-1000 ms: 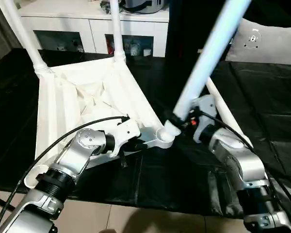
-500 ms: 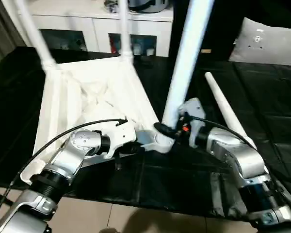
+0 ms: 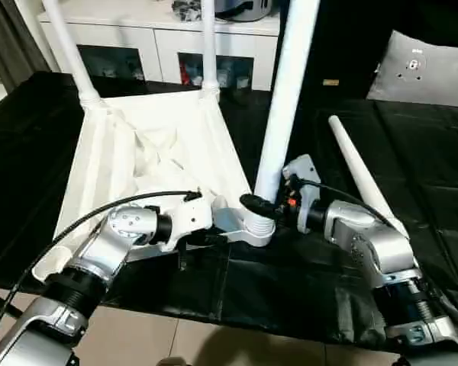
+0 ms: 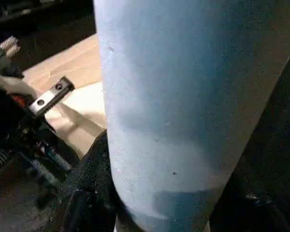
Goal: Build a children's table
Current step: Insert table leg to table base
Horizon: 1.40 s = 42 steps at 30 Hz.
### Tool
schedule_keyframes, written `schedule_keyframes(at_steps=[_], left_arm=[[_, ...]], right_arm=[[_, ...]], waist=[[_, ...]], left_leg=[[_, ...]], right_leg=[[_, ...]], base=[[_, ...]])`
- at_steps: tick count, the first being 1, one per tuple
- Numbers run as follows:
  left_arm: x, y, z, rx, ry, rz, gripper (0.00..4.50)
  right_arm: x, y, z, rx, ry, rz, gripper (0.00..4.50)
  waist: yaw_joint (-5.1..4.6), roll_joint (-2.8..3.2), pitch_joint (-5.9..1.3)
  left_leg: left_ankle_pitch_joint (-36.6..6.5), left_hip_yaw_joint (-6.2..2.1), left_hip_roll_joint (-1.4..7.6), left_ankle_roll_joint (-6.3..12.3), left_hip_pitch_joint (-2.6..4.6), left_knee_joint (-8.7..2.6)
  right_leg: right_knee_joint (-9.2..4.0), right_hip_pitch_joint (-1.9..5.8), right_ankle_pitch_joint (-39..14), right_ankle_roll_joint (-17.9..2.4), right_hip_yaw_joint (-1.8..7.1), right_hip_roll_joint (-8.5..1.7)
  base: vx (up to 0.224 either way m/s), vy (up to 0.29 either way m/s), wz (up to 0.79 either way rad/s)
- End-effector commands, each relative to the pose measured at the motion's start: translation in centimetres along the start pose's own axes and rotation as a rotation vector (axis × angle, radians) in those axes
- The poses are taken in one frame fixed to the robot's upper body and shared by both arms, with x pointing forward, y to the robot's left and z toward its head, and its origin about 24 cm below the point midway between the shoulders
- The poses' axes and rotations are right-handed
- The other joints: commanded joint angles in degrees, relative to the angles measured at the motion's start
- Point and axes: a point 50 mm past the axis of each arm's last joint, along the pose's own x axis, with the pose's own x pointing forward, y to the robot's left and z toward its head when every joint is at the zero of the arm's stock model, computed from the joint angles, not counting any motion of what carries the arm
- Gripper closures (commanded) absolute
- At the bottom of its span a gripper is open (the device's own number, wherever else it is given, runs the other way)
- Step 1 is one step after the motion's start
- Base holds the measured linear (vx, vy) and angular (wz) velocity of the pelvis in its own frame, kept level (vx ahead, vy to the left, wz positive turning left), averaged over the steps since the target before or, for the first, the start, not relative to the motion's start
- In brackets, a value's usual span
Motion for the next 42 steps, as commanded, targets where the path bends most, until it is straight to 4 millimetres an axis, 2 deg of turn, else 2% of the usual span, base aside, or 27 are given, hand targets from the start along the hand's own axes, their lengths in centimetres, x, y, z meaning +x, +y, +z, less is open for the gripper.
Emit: schedule_keyframes(at_steps=[1, 5, 9, 11, 12, 13, 14, 17, 20, 22, 29, 32, 38, 39, 40, 41, 42], left_arm=[[0.6, -0.4, 0.4, 0.052, 0.013, -0.059, 4.5], [0.7, -0.3, 0.4, 0.04, -0.006, -0.037, 4.5], [0.7, -0.2, 0.4, 0.035, -0.012, -0.031, 4.5], [0.8, -0.2, 0.4, 0.033, -0.013, -0.025, 4.5], [0.9, -0.1, 0.4, 0.031, -0.013, -0.017, 4.5], [0.9, -0.1, 0.4, 0.03, -0.013, -0.016, 4.5], [0.9, 0.0, 0.4, 0.029, -0.012, -0.013, 4.5], [0.9, 0.0, 0.3, 0.029, -0.009, -0.015, 4.5], [0.9, 0.0, 0.2, 0.031, -0.003, -0.017, 4.5], [0.8, 0.0, 0.2, 0.033, 0.001, -0.019, 4.5], [0.7, -0.1, 0.0, 0.041, 0.009, -0.048, 4.5], [0.7, -0.2, 0.0, 0.046, 0.01, -0.057, 4.5], [0.9, -0.2, 0.3, 0.066, 0.005, -0.087, 4.5], [0.9, -0.2, 0.4, 0.068, 0.004, -0.09, 4.5], [1.0, -0.2, 0.4, 0.07, 0.002, -0.094, 4.5], [1.0, -0.3, 0.5, 0.073, 0.0, -0.101, 4.5], [1.2, -0.3, 0.6, 0.079, -0.003, -0.11, 4.5]], right_arm=[[-0.2, -0.2, -1.9, 0.078, 0.046, -0.01, 2.59], [-1.0, -0.3, -3.1, 0.127, -0.043, -0.04, 2.59], [-1.4, -0.1, -3.4, 0.132, -0.076, -0.04, 2.59], [-1.6, 0.1, -3.9, 0.122, -0.09, -0.049, 2.59], [-1.8, 0.3, -4.5, 0.093, -0.1, -0.059, 2.59], [-1.8, 0.4, -4.7, 0.079, -0.103, -0.062, 2.59], [-1.9, 0.5, -4.9, 0.051, -0.105, -0.067, 2.59], [-1.9, 0.4, -5.7, -0.045, -0.061, -0.098, 2.59], [-1.8, 0.4, -5.8, -0.077, -0.035, -0.1, 2.59], [-1.7, 0.5, -5.9, -0.114, -0.012, -0.087, 2.59], [-1.1, 0.7, -6.7, -0.127, 0.089, -0.018, 2.59], [-0.9, 0.6, -6.9, -0.113, 0.115, -0.003, 2.59], [-0.6, 0.5, -7.1, -0.112, 0.207, 0.027, 2.59], [-0.5, 0.5, -7.0, -0.112, 0.21, 0.03, 2.59], [-0.4, 0.5, -7.0, -0.111, 0.215, 0.037, 2.59], [-0.3, 0.7, -6.9, -0.114, 0.218, 0.05, 2.59], [-0.1, 0.9, -6.8, -0.116, 0.221, 0.065, 2.59]], waist=[[-0.02, 0.14, -3.39], [0.29, 0.16, -3.39], [0.51, 0.13, -3.39], [0.65, 0.25, -3.32], [0.88, 0.55, -3.39], [1.03, 0.33, -3.33], [1.14, 0.42, -3.39], [1.03, 0.51, -3.23], [0.95, 0.42, -2.97], [0.89, 0.39, -2.95], [0.59, 0.47, -2.73], [0.2, 0.59, -2.57], [-0.4, 0.73, -2.72], [-0.44, 0.71, -2.7], [-0.48, 1.01, -2.69], [-0.64, 0.78, -2.62], [-0.63, 1.02, -2.61]], left_leg=[[-6.0, 0.0, 2.0, 0.44, -0.28, -3.89], [-6.4, 0.06, 2.08, 0.6, -0.27, -3.89], [-6.3, -0.02, 2.07, 0.73, -0.27, -3.99], [-6.8, 0.04, 2.08, 0.68, -0.24, -3.97], [-6.9, 0.0, 2.11, 0.64, -0.22, -3.95], [-7.0, 0.04, 2.07, 0.64, -0.23, -3.97], [-7.1, 0.02, 2.1, 0.59, -0.26, -4.0], [-8.2, -0.04, 2.03, 0.34, -0.27, -4.16], [-10.5, -0.09, 2.08, 0.35, -0.07, -4.48], [-10.9, -0.15, 2.1, 0.25, -0.03, -4.57], [-12.7, -0.24, 2.11, 0.36, 0.2, -4.89], [-14.5, -0.32, 2.13, 0.19, 0.46, -5.12], [-14.2, -0.33, 2.22, 0.15, 0.55, -5.15], [-14.3, -0.34, 2.23, 0.15, 0.56, -5.18], [-14.8, -0.34, 2.23, 0.06, 0.67, -5.22], [-15.2, -0.35, 2.25, 0.06, 0.67, -5.31], [-15.5, -0.39, 2.2, -0.01, 0.67, -5.33]], right_leg=[[-4.22, 3.55, -4.7, -10.0, 3.6, -4.38], [-4.36, 3.48, -5.2, -9.9, 3.62, -4.58], [-4.36, 3.51, -5.5, -9.6, 3.54, -4.44], [-4.57, 3.4, -6.6, -9.3, 3.59, -4.52], [-4.55, 3.38, -6.7, -9.1, 3.6, -4.6], [-4.66, 3.34, -6.8, -8.8, 3.58, -4.53], [-4.66, 3.35, -6.8, -8.7, 3.56, -4.56], [-4.88, 3.28, -9.2, -8.1, 3.49, -4.5], [-5.42, 3.25, -13.5, -7.3, 3.59, -4.57], [-5.48, 3.28, -14.3, -6.9, 3.58, -4.53], [-5.76, 3.34, -16.2, -7.0, 3.68, -4.59], [-6.14, 3.27, -18.7, -6.8, 3.69, -4.64], [-5.86, 3.38, -15.5, -8.2, 3.71, -4.51], [-5.83, 3.4, -15.3, -8.3, 3.69, -4.49], [-5.89, 3.36, -15.5, -8.4, 3.66, -4.51], [-6.0, 3.42, -15.8, -8.3, 3.62, -4.49], [-6.02, 3.47, -16.2, -8.3, 3.61, -4.51]], base=[[0.0, 0.0, 0.0], [0.0, 0.0, 0.0], [0.0, 0.0, 0.0], [0.0, 0.0, 0.0], [0.0, 0.0, 0.0], [0.0, 0.0, 0.0], [0.0, 0.0, 0.0], [0.0, 0.0, 0.0], [0.0, 0.0, 0.0], [0.0, 0.0, 0.0], [0.0, 0.0, 0.0], [0.0, 0.0, 0.0], [0.0, 0.0, 0.0], [0.0, 0.0, 0.0], [0.0, 0.0, 0.0], [0.0, 0.0, 0.0], [0.0, 0.0, 0.0]])
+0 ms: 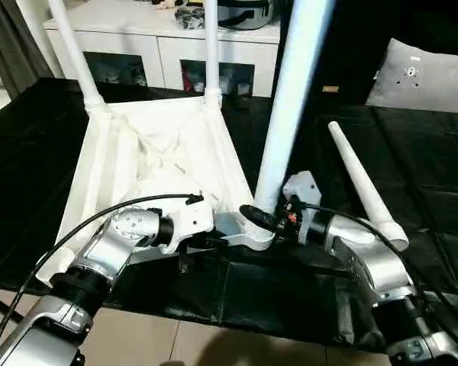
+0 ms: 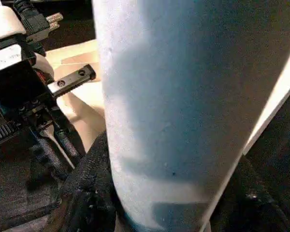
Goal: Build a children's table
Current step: Insert table leg to table base
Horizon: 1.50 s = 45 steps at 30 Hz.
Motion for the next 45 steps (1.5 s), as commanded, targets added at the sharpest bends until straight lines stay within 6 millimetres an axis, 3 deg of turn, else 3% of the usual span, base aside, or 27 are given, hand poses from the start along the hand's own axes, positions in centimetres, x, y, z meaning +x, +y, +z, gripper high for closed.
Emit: schedule_keyframes(at_steps=[1, 5, 8, 10, 14, 20, 29, 32, 33, 37, 42, 45], left_arm=[[0.8, -0.2, 1.3, 0.097, -0.012, -0.085, 4.5], [0.9, -0.2, 1.6, 0.108, -0.02, -0.097, 4.5], [1.0, 0.3, 2.0, 0.132, -0.02, -0.103, 4.5], [1.0, 0.6, 2.0, 0.137, -0.017, -0.101, 4.5], [0.9, 1.1, 2.1, 0.141, -0.012, -0.094, 4.5], [0.7, 1.5, 2.0, 0.129, -0.013, -0.083, 4.5], [-0.2, -0.1, 0.8, -0.035, -0.045, 0.073, 4.5], [-0.3, -1.0, 0.7, -0.087, -0.037, 0.14, 4.5], [-0.2, -1.5, 0.8, -0.108, -0.036, 0.166, 4.5], [1.4, -4.1, 3.3, -0.134, -0.081, 0.162, 4.5], [1.9, -4.0, 3.5, -0.098, -0.047, 0.163, 4.5], [1.7, -3.7, 3.2, -0.106, -0.025, 0.187, 4.5]], right_arm=[[0.0, 1.5, -4.6, 0.119, 0.224, 0.048, 2.59], [0.1, 1.7, -4.6, 0.121, 0.228, 0.059, 2.59], [0.0, 2.0, -4.7, 0.15, 0.235, 0.074, 2.59], [-0.1, 2.1, -4.7, 0.159, 0.237, 0.08, 2.59], [-0.3, 2.2, -4.8, 0.164, 0.248, 0.075, 2.59], [-0.3, 2.0, -4.9, 0.17, 0.258, 0.054, 2.59], [0.6, 1.6, -4.3, 0.171, 0.204, -0.056, 2.59], [0.9, 1.6, -4.2, 0.177, 0.183, -0.078, 2.59], [1.0, 1.6, -4.1, 0.181, 0.175, -0.086, 2.59], [1.5, 1.7, -3.8, 0.182, 0.158, -0.104, 2.59], [1.8, 1.4, -3.3, 0.173, 0.141, -0.113, 2.59], [1.7, 1.5, -3.2, 0.171, 0.132, -0.112, 2.59]], waist=[[-0.34, 0.62, -2.11], [-0.29, 0.68, -2.17], [-0.21, 1.25, -2.19], [-0.22, 1.0, -2.16], [-0.07, 1.36, -2.2], [-0.08, 1.3, -2.24], [-0.8, 1.29, -1.64], [-1.44, 1.26, -1.64], [-1.54, 1.0, -1.62], [-2.07, 0.79, -1.64], [-1.28, 0.79, -1.75], [-0.81, 1.09, -1.87]], left_leg=[[-15.7, -0.42, 2.28, -0.02, -0.52, -4.87], [-15.4, -0.41, 2.3, -0.05, -0.5, -4.92], [-15.4, -0.41, 2.19, -0.12, -0.37, -4.92], [-15.6, -0.41, 2.24, -0.09, -0.39, -4.99], [-15.7, -0.41, 2.27, -0.17, -0.3, -5.01], [-15.2, -0.44, 2.35, -0.18, -0.39, -5.12], [-19.8, -0.71, 2.45, -0.72, -0.2, -5.65], [-19.8, -0.84, 2.61, -0.7, -0.49, -5.78], [-19.3, -0.8, 2.64, -0.57, -0.63, -5.86], [-15.9, -0.44, 2.51, 0.8, -0.83, -5.68], [-13.9, 0.05, 2.14, 1.78, -0.45, -5.32], [-12.1, -0.11, 2.19, 1.54, -0.85, -5.4]], right_leg=[[-5.39, 2.23, -16.5, -8.5, 3.66, -4.55], [-5.44, 2.29, -16.1, -8.3, 3.71, -4.57], [-5.48, 2.28, -15.7, -8.4, 3.68, -4.44], [-5.56, 2.31, -16.3, -8.2, 3.67, -4.48], [-5.66, 2.28, -16.1, -8.1, 3.67, -4.47], [-5.58, 2.41, -15.6, -8.4, 3.68, -4.64], [-6.24, 1.78, -23.6, -6.9, 3.73, -4.82], [-6.04, 1.89, -22.9, -7.2, 3.78, -4.86], [-5.95, 1.98, -22.3, -7.4, 3.78, -4.78], [-5.93, 2.01, -19.4, -8.3, 3.83, -4.51], [-6.29, 1.6, -18.0, -8.2, 3.8, -4.12], [-5.92, 2.04, -15.2, -7.8, 3.71, -4.09]], base=[[0.0, 0.0, 0.0], [0.0, 0.0, 0.0], [0.0, 0.0, 0.0], [0.0, 0.0, 0.0], [0.0, 0.0, 0.0], [0.0, 0.0, 0.0], [0.0, 0.0, 0.0], [0.0, 0.0, 0.0], [0.0, 0.0, 0.0], [0.0, 0.0, 0.0], [0.0, 0.0, 0.0], [0.0, 0.0, 0.0]])
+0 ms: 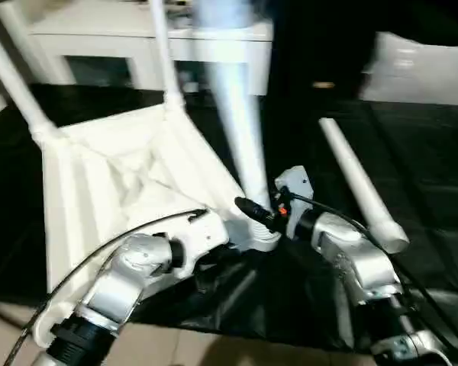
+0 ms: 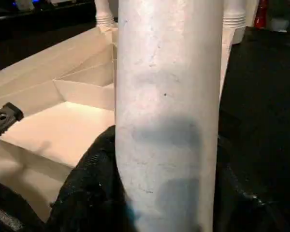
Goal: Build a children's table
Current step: Insert table leg to table base
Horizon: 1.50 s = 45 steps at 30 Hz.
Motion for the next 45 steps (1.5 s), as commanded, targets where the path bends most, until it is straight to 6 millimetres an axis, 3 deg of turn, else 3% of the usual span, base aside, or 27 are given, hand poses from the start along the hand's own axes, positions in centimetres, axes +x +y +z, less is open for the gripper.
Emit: schedule_keyframes(at_steps=[1, 9, 15, 17, 18, 20, 22, 23, 26, 31, 34, 36, 37, 39, 42, 45], left_arm=[[0.1, 0.3, 1.1, 0.051, -0.003, 0.012, 4.5], [-0.9, 1.5, 0.6, 0.062, 0.033, 0.074, 4.5], [-1.6, 2.5, 0.2, 0.123, 0.011, 0.081, 4.5], [-1.9, 3.1, 0.0, 0.133, 0.014, 0.108, 4.5], [-2.1, 3.3, 0.0, 0.135, 0.015, 0.102, 4.05], [-2.7, 4.1, 0.0, 0.143, -0.005, 0.11, 3.94], [-3.0, 4.5, 0.3, 0.146, -0.026, 0.118, 3.7], [-3.1, 4.7, 0.5, 0.149, -0.047, 0.125, 3.7], [-3.7, 5.6, 2.0, 0.096, -0.166, 0.157, 3.34], [-4.1, 7.3, 4.0, 0.014, -0.274, 0.272, 2.99], [-3.8, 9.1, 5.6, -0.028, -0.29, 0.391, 2.64], [-3.6, 9.5, 5.9, -0.041, -0.289, 0.411, 2.51], [-3.4, 10.2, 7.2, -0.021, -0.289, 0.453, 2.46], [-3.2, 10.5, 8.1, -0.011, -0.305, 0.462, 2.38], [-2.7, 10.4, 10.7, 0.013, -0.374, 0.43, 2.08], [-2.1, 8.8, 13.7, 0.044, -0.479, 0.308, 1.81]], right_arm=[[-0.1, 0.9, -3.4, 0.075, 0.137, 0.011, 2.59], [-0.6, 0.5, -2.0, 0.085, -0.033, -0.041, 2.59], [-1.3, -0.2, 0.2, 0.112, -0.204, -0.073, 2.59], [-1.6, -0.2, 0.9, 0.121, -0.253, -0.072, 2.59], [-1.7, -0.3, 1.4, 0.122, -0.282, -0.07, 2.59], [-2.1, -0.4, 2.4, 0.128, -0.352, -0.076, 2.59], [-2.2, -0.5, 2.7, 0.13, -0.372, -0.08, 2.59], [-2.2, -0.5, 2.8, 0.129, -0.378, -0.082, 2.59], [-2.3, -0.6, 3.1, 0.124, -0.386, -0.082, 2.59], [-2.1, -0.2, 3.6, 0.117, -0.396, -0.066, 2.59], [-1.7, 0.3, 3.9, 0.102, -0.397, -0.051, 2.59], [-1.6, 0.4, 3.9, 0.099, -0.397, -0.048, 2.59], [-1.3, 0.7, 3.9, 0.084, -0.382, -0.034, 2.59], [-1.1, 0.9, 3.8, 0.075, -0.371, -0.029, 2.59], [-0.8, 1.1, 3.7, 0.06, -0.349, -0.032, 2.59], [-0.7, 0.7, 3.6, 0.025, -0.309, -0.058, 2.59]], waist=[[-0.23, 0.2, -1.77], [-0.23, 0.34, -1.86], [-0.1, 0.35, -2.3], [-0.25, 0.22, -2.67], [-0.19, 0.31, -2.81], [-0.38, -0.02, -3.33], [-0.62, -0.04, -3.34], [-0.61, 0.07, -3.18], [-0.53, 0.1, -2.89], [-0.42, 0.07, -2.75], [-0.32, -0.11, -2.89], [-0.23, -0.16, -2.89], [-0.23, -0.46, -2.95], [-0.17, -0.4, -3.1], [-0.08, -0.53, -3.23], [0.08, -0.53, -3.18]], left_leg=[[-12.3, -0.43, 2.22, 1.35, -1.01, -4.21], [-13.1, -0.42, 2.15, 1.19, -1.08, -4.15], [-8.9, -0.42, 2.03, 2.34, -1.4, -3.68], [-5.4, -0.42, 2.08, 2.85, -1.61, -3.28], [-4.3, -0.43, 2.06, 2.97, -1.62, -3.12], [0.6, -0.46, 1.77, 4.23, -1.98, -2.43], [2.4, -0.43, 1.51, 5.13, -2.47, -2.09], [1.2, -0.33, 1.5, 5.37, -2.4, -2.11], [-2.6, -0.13, 1.73, 4.5, -2.21, -2.38], [-4.0, -0.09, 1.91, 3.53, -2.07, -2.42], [-2.9, -0.07, 1.8, 3.59, -2.04, -2.16], [-2.5, -0.17, 1.77, 3.4, -2.17, -2.13], [-1.8, -0.23, 1.79, 3.56, -2.28, -2.1], [-0.8, -0.34, 1.8, 3.59, -2.29, -1.92], [0.7, -0.28, 1.83, 3.98, -2.22, -1.65], [1.7, -0.29, 1.87, 4.45, -2.39, -1.49]], right_leg=[[-5.02, 2.07, -14.3, -8.2, 3.67, -4.12], [-5.09, 2.12, -13.4, -8.4, 3.65, -4.25], [-4.49, 2.2, -8.6, -8.6, 3.53, -4.06], [-3.66, 2.39, -2.3, -9.6, 3.44, -3.93], [-3.39, 2.41, -0.5, -9.9, 3.43, -3.93], [-2.45, 2.61, 7.4, -11.0, 3.36, -3.77], [-1.97, 2.61, 11.2, -11.5, 3.29, -3.72], [-2.22, 2.4, 9.8, -11.8, 3.18, -3.85], [-2.7, 2.37, 3.2, -12.2, 3.25, -4.04], [-2.86, 2.25, -0.1, -11.8, 3.34, -3.96], [-2.74, 2.3, 0.8, -11.4, 3.37, -3.93], [-2.68, 2.39, 1.0, -11.2, 3.33, -3.95], [-2.6, 2.53, 1.7, -11.2, 3.3, -4.01], [-2.31, 2.57, 3.1, -11.3, 3.29, -4.02], [-2.03, 2.44, 5.8, -12.5, 3.36, -4.13], [-1.76, 2.56, 7.7, -13.8, 3.34, -4.25]], base=[[0.0, 0.0, 0.0], [0.0, 0.0, 0.0], [0.0, 0.0, 0.0], [0.0, 0.0, 0.0], [0.0, 0.0, 0.0], [0.0, 0.0, 0.0], [0.0, 0.0, 0.0], [0.0, 0.0, 0.0], [0.0, 0.0, 0.0], [0.0, 0.0, 0.0], [0.0, 0.0, 0.0], [0.0, 0.0, 0.0], [0.0, 0.0, 0.0], [0.0, 0.0, 0.0], [0.0, 0.0, 0.0], [0.0, 0.0, 0.0]])
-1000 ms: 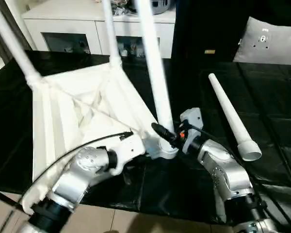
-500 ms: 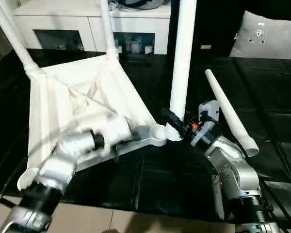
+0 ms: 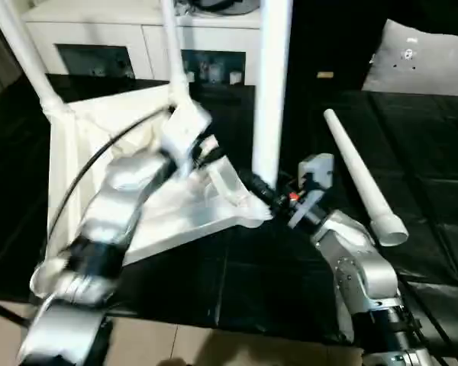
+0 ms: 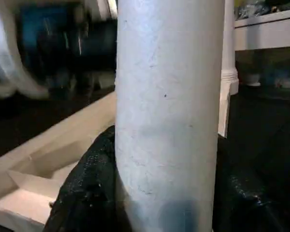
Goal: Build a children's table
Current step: Insert table leg to table base
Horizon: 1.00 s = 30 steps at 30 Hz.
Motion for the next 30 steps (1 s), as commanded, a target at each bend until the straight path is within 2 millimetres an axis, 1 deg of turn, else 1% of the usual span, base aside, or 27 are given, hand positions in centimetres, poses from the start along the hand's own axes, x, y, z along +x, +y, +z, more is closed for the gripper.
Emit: schedule_keyframes(at_steps=[1, 2, 3, 4, 5, 6, 7, 8, 10, 11, 12, 13, 14, 16, 17, 18, 19, 20, 21, 22, 24, 26, 27, 30], left_arm=[[0.6, -1.5, 1.9, -0.002, -0.069, -0.104, 1.71], [0.6, -1.5, 1.9, -0.002, -0.069, -0.104, 1.71], [0.8, -2.4, 2.5, -0.005, -0.095, -0.156, 1.64], [0.9, -3.6, 3.1, -0.006, -0.132, -0.232, 1.64], [0.9, -4.1, 3.4, -0.008, -0.148, -0.265, 1.5], [0.8, -4.5, 3.6, -0.013, -0.163, -0.296, 1.5], [0.8, -4.8, 3.8, -0.023, -0.17, -0.319, 1.37], [0.6, -5.2, 3.9, -0.028, -0.178, -0.354, 1.24], [0.2, -5.4, 3.6, -0.024, -0.168, -0.384, 1.16], [0.1, -5.3, 3.5, -0.023, -0.163, -0.379, 1.16], [0.0, -5.2, 3.4, -0.023, -0.159, -0.375, 0.95], [-0.2, -4.8, 3.0, -0.018, -0.141, -0.349, 0.95], [-0.3, -4.5, 2.8, -0.014, -0.132, -0.335, 0.81], [-0.5, -4.1, 2.4, -0.008, -0.113, -0.308, 0.69], [-0.9, -3.6, 1.9, -0.004, -0.089, -0.274, 0.58], [-1.0, -3.4, 1.7, -0.003, -0.08, -0.261, 0.58], [-1.5, -2.7, 1.0, 0.005, -0.045, -0.218, 0.48], [-2.0, -2.2, 0.4, 0.008, -0.016, -0.192, 0.41], [-2.1, -2.1, 0.3, 0.008, -0.009, -0.186, 0.34], [-2.8, -1.6, -0.6, 0.015, 0.029, -0.156, 0.27], [-3.6, -1.1, -1.4, 0.014, 0.07, -0.131, 0.1], [-4.2, -0.8, -2.2, 0.007, 0.102, -0.119, 0.0], [-4.6, -0.7, -2.9, 0.004, 0.136, -0.11, 0.0], [-5.1, -0.9, -4.6, -0.011, 0.21, -0.113, 0.0]], right_arm=[[0.3, -0.2, 0.5, -0.043, 0.016, -0.003, 2.59], [0.3, -0.2, 0.5, -0.043, 0.016, -0.003, 2.59], [0.3, -0.3, 0.4, -0.052, 0.023, -0.005, 2.59], [0.2, -0.3, 0.4, -0.058, 0.03, -0.008, 2.59], [0.2, -0.3, 0.3, -0.06, 0.032, -0.01, 2.59], [0.2, -0.3, 0.3, -0.061, 0.034, -0.012, 2.59], [0.2, -0.3, 0.3, -0.063, 0.036, -0.014, 2.59], [0.2, -0.3, 0.2, -0.067, 0.039, -0.017, 2.59], [0.1, -0.4, 0.1, -0.071, 0.046, -0.024, 2.59], [0.1, -0.4, 0.1, -0.072, 0.047, -0.026, 2.59], [0.1, -0.5, 0.1, -0.073, 0.047, -0.027, 2.59], [0.1, -0.6, 0.1, -0.076, 0.049, -0.034, 2.59], [0.1, -0.6, 0.1, -0.078, 0.049, -0.037, 2.59], [0.1, -0.8, 0.1, -0.08, 0.049, -0.043, 2.59], [0.0, -1.0, 0.2, -0.082, 0.05, -0.055, 2.59], [-0.1, -1.0, 0.2, -0.083, 0.05, -0.06, 2.59], [-0.2, -1.3, 0.2, -0.086, 0.051, -0.078, 2.59], [-0.3, -1.6, 0.2, -0.088, 0.053, -0.093, 2.59], [-0.4, -1.6, 0.2, -0.088, 0.054, -0.096, 2.59], [-0.6, -2.0, 0.2, -0.089, 0.058, -0.118, 2.59], [-0.9, -2.4, 0.2, -0.091, 0.061, -0.141, 2.59], [-1.0, -2.6, 0.2, -0.092, 0.061, -0.154, 2.59], [-1.1, -2.8, 0.2, -0.091, 0.062, -0.165, 2.59], [-1.2, -3.1, 0.2, -0.094, 0.068, -0.178, 2.59]], waist=[[0.3, -0.09, -3.81], [0.31, -0.15, -3.84], [0.33, -0.17, -3.76], [0.35, -0.11, -3.77], [0.42, -0.21, -3.77], [0.37, -0.2, -3.73], [0.42, -0.2, -3.68], [0.24, -0.26, -3.58], [0.17, -0.29, -3.54], [0.01, -0.27, -3.48], [-0.04, -0.24, -3.51], [-0.1, -0.31, -3.5], [-0.11, -0.18, -3.55], [-0.15, -0.17, -3.54], [-0.18, -0.13, -3.56], [-0.18, -0.09, -3.57], [-0.18, -0.16, -3.58], [-0.22, -0.07, -3.67], [-0.39, -0.15, -3.62], [-0.41, -0.14, -3.66], [-0.41, 0.09, -3.7], [-0.44, 0.09, -3.66], [-0.42, 0.01, -3.64], [-0.45, 0.13, -3.66]], left_leg=[[1.2, -0.17, 1.77, 4.14, -0.12, -3.03], [1.1, -0.1, 1.75, 4.19, -0.09, -2.97], [1.0, -0.06, 1.65, 4.43, -0.2, -2.96], [0.5, -0.06, 1.71, 4.44, -0.16, -2.95], [0.4, -0.08, 1.72, 4.37, -0.25, -2.97], [0.3, -0.03, 1.72, 4.43, -0.25, -2.99], [-0.1, 0.01, 1.71, 4.38, -0.22, -2.92], [-0.9, 0.02, 1.63, 4.21, -0.24, -3.05], [-1.6, 0.0, 1.61, 3.92, -0.21, -3.07], [-1.9, 0.01, 1.54, 3.73, -0.31, -3.13], [-2.0, -0.01, 1.57, 3.59, -0.24, -3.13], [-2.3, 0.03, 1.62, 3.49, -0.1, -3.15], [-2.2, -0.02, 1.63, 3.27, -0.1, -3.15], [-2.2, -0.03, 1.62, 3.01, -0.1, -3.18], [-2.1, -0.04, 1.62, 2.96, -0.11, -3.16], [-2.2, -0.07, 1.61, 2.89, -0.11, -3.16], [-2.2, -0.05, 1.59, 2.88, -0.1, -3.15], [-1.9, -0.07, 1.56, 2.93, -0.09, -3.11], [-1.8, -0.07, 1.51, 2.99, -0.21, -3.13], [-1.7, -0.09, 1.51, 2.86, -0.15, -3.11], [-1.9, -0.09, 1.56, 2.61, 0.07, -3.11], [-2.3, -0.06, 1.56, 2.44, 0.07, -3.17], [-2.4, -0.02, 1.48, 2.4, 0.08, -3.16], [-2.5, -0.03, 1.53, 2.36, 0.11, -3.18]], right_leg=[[-2.61, 4.3, 6.9, -13.4, 3.34, -4.1], [-2.59, 4.33, 6.8, -13.5, 3.35, -4.07], [-2.68, 4.36, 6.6, -13.5, 3.36, -4.06], [-2.74, 4.37, 5.8, -13.4, 3.37, -4.1], [-2.71, 4.51, 5.3, -13.5, 3.39, -4.19], [-2.82, 4.44, 5.0, -13.5, 3.39, -4.11], [-2.82, 4.39, 4.7, -13.5, 3.4, -4.09], [-2.98, 4.46, 3.3, -13.0, 3.33, -3.93], [-3.14, 4.45, 1.4, -12.3, 3.32, -3.93], [-3.27, 4.49, 0.5, -11.9, 3.3, -3.87], [-3.26, 4.43, 0.2, -11.7, 3.29, -3.84], [-3.36, 4.28, -0.3, -11.5, 3.31, -3.75], [-3.26, 4.28, -0.3, -11.5, 3.31, -3.72], [-3.27, 4.25, -0.3, -11.4, 3.31, -3.72], [-3.23, 4.25, 0.2, -11.5, 3.33, -3.72], [-3.19, 4.26, 0.3, -11.4, 3.31, -3.7], [-3.2, 4.29, 0.4, -11.4, 3.33, -3.72], [-3.08, 4.24, 0.9, -11.2, 3.32, -3.64], [-3.08, 4.31, 1.2, -11.0, 3.32, -3.6], [-3.08, 4.34, 1.2, -10.8, 3.3, -3.63], [-3.06, 4.17, 1.0, -10.9, 3.32, -3.64], [-3.08, 4.14, 0.8, -11.0, 3.3, -3.59], [-3.07, 4.12, 0.6, -11.0, 3.31, -3.53], [-3.04, 4.04, 0.6, -11.1, 3.32, -3.56]], base=[[0.0, 0.0, 0.0], [0.0, 0.0, 0.0], [0.0, 0.0, 0.0], [0.0, 0.0, 0.0], [0.0, 0.0, 0.0], [0.0, 0.0, 0.0], [0.0, 0.0, 0.0], [0.0, 0.0, 0.0], [0.0, 0.0, 0.0], [0.0, 0.0, 0.0], [0.0, 0.0, 0.0], [0.0, 0.0, 0.0], [0.0, 0.0, 0.0], [0.0, 0.0, 0.0], [0.0, 0.0, 0.0], [0.0, 0.0, 0.0], [0.0, 0.0, 0.0], [0.0, 0.0, 0.0], [0.0, 0.0, 0.0], [0.0, 0.0, 0.0], [0.0, 0.0, 0.0], [0.0, 0.0, 0.0], [0.0, 0.0, 0.0], [0.0, 0.0, 0.0]])
